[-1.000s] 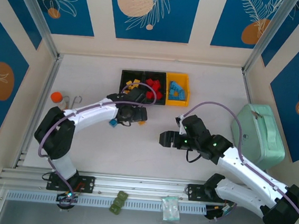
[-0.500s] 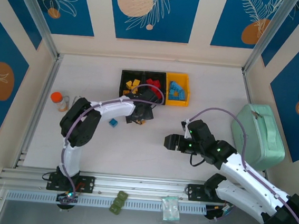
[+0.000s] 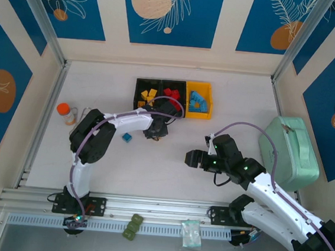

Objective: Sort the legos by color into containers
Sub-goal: Pick up the lego from the center of the table.

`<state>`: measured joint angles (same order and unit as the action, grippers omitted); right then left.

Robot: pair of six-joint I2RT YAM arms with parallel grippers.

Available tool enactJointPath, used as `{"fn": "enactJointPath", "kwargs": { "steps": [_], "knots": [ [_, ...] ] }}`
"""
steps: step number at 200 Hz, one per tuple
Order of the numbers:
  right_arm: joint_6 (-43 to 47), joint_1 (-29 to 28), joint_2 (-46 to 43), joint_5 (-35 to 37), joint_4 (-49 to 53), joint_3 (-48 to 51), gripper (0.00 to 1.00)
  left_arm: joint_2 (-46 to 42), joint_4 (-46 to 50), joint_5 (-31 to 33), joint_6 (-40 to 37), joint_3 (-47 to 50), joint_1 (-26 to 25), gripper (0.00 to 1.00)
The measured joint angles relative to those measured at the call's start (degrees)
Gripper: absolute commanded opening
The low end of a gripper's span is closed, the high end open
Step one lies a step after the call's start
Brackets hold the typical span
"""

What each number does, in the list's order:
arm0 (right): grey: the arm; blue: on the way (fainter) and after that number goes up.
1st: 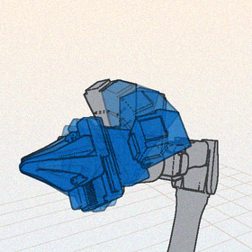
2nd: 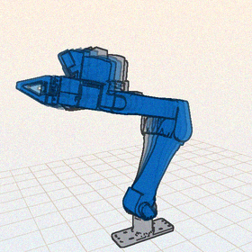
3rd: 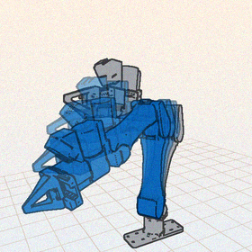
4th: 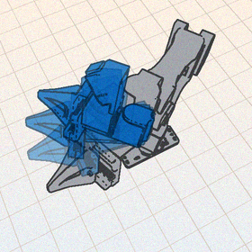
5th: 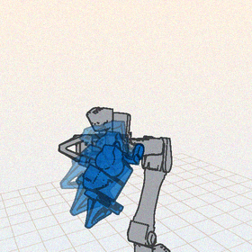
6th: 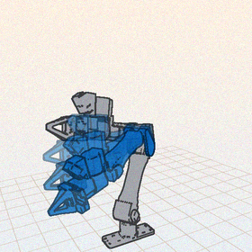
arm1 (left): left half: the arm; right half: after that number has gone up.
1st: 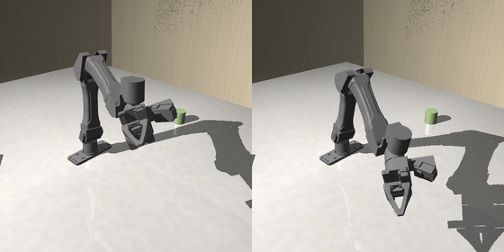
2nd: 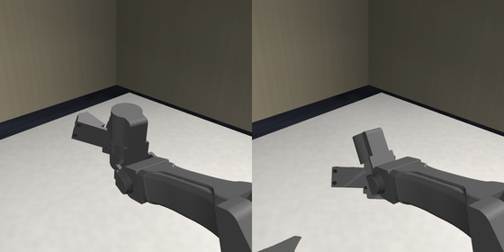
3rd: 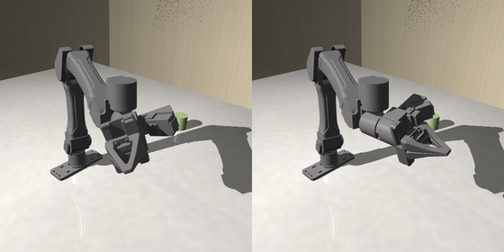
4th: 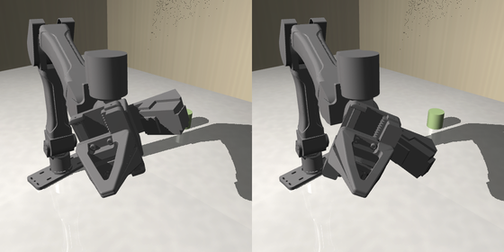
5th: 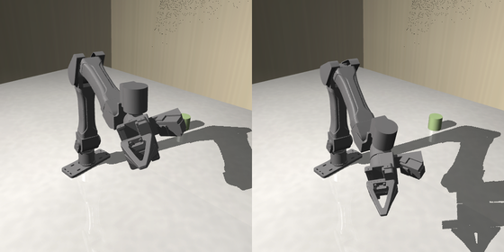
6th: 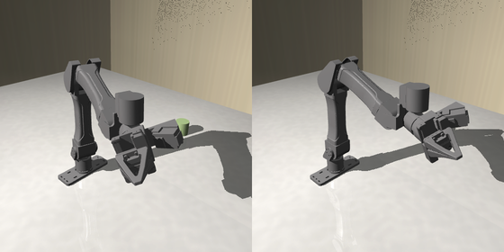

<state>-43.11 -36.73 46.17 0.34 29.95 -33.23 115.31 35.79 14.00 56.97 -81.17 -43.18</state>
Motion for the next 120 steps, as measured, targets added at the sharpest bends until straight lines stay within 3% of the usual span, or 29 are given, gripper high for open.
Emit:
{"fn": "enactJointPath", "kwargs": {
  "steps": [54,120],
  "knots": [
    [-0.44,0.00,-0.76,-0.42,0.00,0.04,0.77,-1.03,0.68,-0.28,-2.86,0.00,-0.04,0.30],
    [-0.42,-0.02,1.11,-1.95,-1.97,-0.02,0.77,-9.33,3.50,-1.20,-9.66,0.00,1.73,0.30]
  ]
}}
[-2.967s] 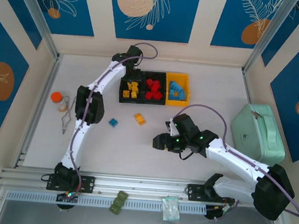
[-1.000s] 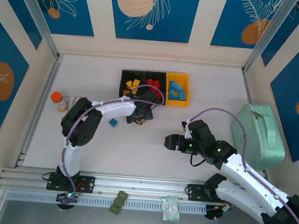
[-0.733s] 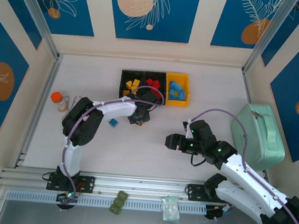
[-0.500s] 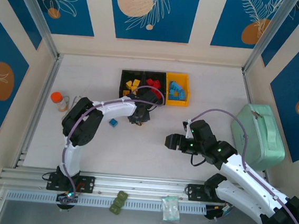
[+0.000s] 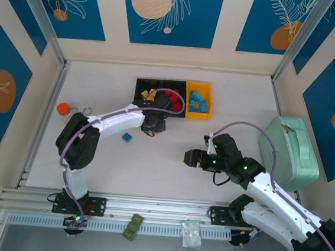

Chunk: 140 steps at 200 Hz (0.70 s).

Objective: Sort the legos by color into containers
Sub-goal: Pick up the lego from the center of the table, then place the lego in the container.

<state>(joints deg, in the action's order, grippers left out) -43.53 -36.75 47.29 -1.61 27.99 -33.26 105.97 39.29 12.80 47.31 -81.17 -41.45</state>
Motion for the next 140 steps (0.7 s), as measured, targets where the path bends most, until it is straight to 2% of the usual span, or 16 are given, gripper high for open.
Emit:
{"fn": "enactJointPath", "kwargs": {
  "steps": [28,70,98,140],
  "knots": [
    [0.02,-0.55,3.26,-0.37,-1.05,-0.55,0.77,-2.01,2.69,-0.72,-3.56,-1.75,3.41,0.30],
    [0.02,-2.27,8.85,-0.37,-3.15,-3.06,0.77,-1.03,6.51,-1.88,-8.94,-12.11,10.73,0.30],
    [0.02,-2.95,11.28,-0.35,-4.22,-4.68,0.77,4.28,8.68,-2.29,-12.09,-22.51,14.23,0.30],
    [0.02,-2.99,14.08,-0.31,-4.55,-5.51,0.77,15.91,12.70,-3.56,-14.91,-36.52,16.81,0.30]
  ]
}}
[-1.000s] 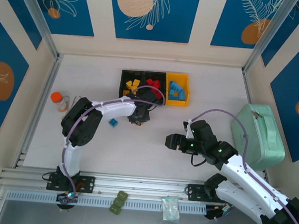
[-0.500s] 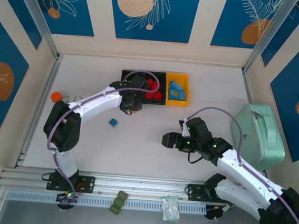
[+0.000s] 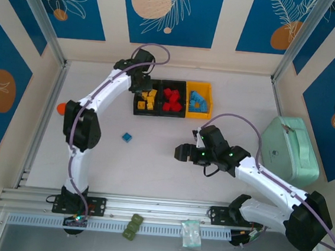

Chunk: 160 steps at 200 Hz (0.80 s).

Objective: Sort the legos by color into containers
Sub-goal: Place the lego in the container.

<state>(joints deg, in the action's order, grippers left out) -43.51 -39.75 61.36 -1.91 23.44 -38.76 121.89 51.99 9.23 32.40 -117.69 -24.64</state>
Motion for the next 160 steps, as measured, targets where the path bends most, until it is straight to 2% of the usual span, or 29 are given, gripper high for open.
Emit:
{"fn": "enactJointPath", "kwargs": {
  "steps": [35,83,135,160],
  "knots": [
    [0.02,0.00,2.43,0.11,-0.13,-0.66,0.77,9.25,2.97,-1.31,-1.18,-10.67,0.98,0.30],
    [0.87,0.83,8.07,-0.09,-1.01,-2.80,0.77,17.57,4.37,-2.40,-1.29,-20.26,1.57,0.31],
    [1.97,2.19,11.28,-1.38,-2.99,-4.33,0.77,20.83,4.33,-3.21,-1.22,-22.75,2.80,0.36],
    [2.01,2.38,11.85,-1.79,-3.34,-4.33,0.77,21.57,4.15,-3.43,-1.27,-23.32,3.28,0.45]
  ]
}}
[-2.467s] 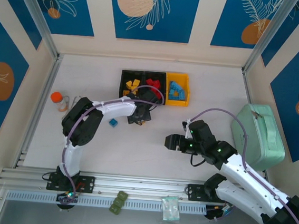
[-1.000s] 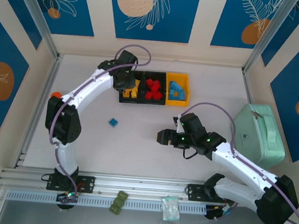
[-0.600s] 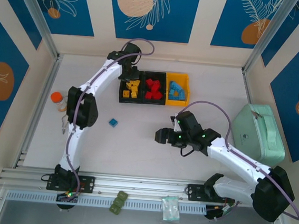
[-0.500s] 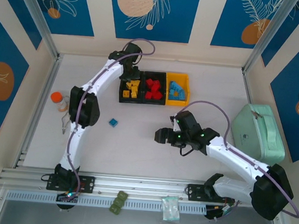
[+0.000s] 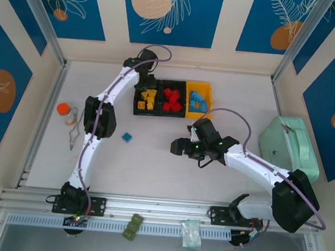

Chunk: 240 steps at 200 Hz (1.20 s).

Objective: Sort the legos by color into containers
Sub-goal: Place the lego in the container, then pick up the lego from the center of the table.

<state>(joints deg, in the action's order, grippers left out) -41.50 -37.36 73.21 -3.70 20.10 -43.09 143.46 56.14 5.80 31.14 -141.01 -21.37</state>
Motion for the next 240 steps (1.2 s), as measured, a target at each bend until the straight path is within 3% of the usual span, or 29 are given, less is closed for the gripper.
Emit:
{"fn": "enactJointPath", "kwargs": {
  "steps": [25,86,181,240],
  "knots": [
    [0.11,0.11,0.11,-0.46,-0.02,0.00,0.77,0.28,-0.55,-0.70,0.35,-0.17,0.22,0.58],
    [0.13,0.20,-0.20,-0.83,-0.09,0.00,0.77,-1.64,-0.35,-2.05,0.13,1.99,-0.09,0.59],
    [3.65,0.37,-11.39,0.94,7.39,-4.74,0.77,-44.76,-10.97,-4.52,-1.25,51.49,-1.07,0.63],
    [5.31,1.55,-13.46,-0.07,12.20,-11.26,0.77,-57.31,-15.54,-4.28,2.91,76.89,-1.18,0.65]
  ]
}}
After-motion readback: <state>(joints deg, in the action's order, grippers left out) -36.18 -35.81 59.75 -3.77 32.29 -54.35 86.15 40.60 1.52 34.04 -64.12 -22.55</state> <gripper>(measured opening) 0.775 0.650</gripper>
